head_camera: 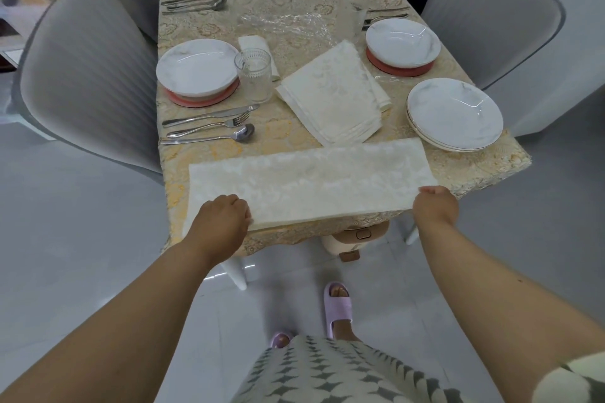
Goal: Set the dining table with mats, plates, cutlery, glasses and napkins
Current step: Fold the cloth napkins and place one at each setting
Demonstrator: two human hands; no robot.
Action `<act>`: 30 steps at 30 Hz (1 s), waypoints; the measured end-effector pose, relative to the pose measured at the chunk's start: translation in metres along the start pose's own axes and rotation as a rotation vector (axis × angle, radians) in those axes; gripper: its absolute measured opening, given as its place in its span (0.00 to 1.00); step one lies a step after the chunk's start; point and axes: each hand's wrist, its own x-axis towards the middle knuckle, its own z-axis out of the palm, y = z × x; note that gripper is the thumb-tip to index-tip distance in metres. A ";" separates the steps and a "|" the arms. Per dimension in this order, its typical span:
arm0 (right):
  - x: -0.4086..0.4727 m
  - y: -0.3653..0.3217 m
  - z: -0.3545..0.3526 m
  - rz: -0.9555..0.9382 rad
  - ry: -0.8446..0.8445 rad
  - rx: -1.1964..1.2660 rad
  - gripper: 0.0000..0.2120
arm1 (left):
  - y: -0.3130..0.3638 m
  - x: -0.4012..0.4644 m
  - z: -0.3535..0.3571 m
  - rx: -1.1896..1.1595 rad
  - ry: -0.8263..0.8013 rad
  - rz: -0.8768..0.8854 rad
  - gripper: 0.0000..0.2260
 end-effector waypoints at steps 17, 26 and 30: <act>-0.040 -0.054 0.038 -0.758 0.139 -0.337 0.22 | 0.039 0.041 0.000 -0.060 0.115 -0.012 0.22; -0.052 -0.060 0.104 -1.059 -0.359 -0.762 0.36 | 0.049 0.069 0.044 0.014 -0.113 -0.071 0.36; -0.046 -0.049 0.111 -1.038 -0.389 -0.817 0.39 | 0.035 0.065 0.050 0.034 -0.067 -0.099 0.34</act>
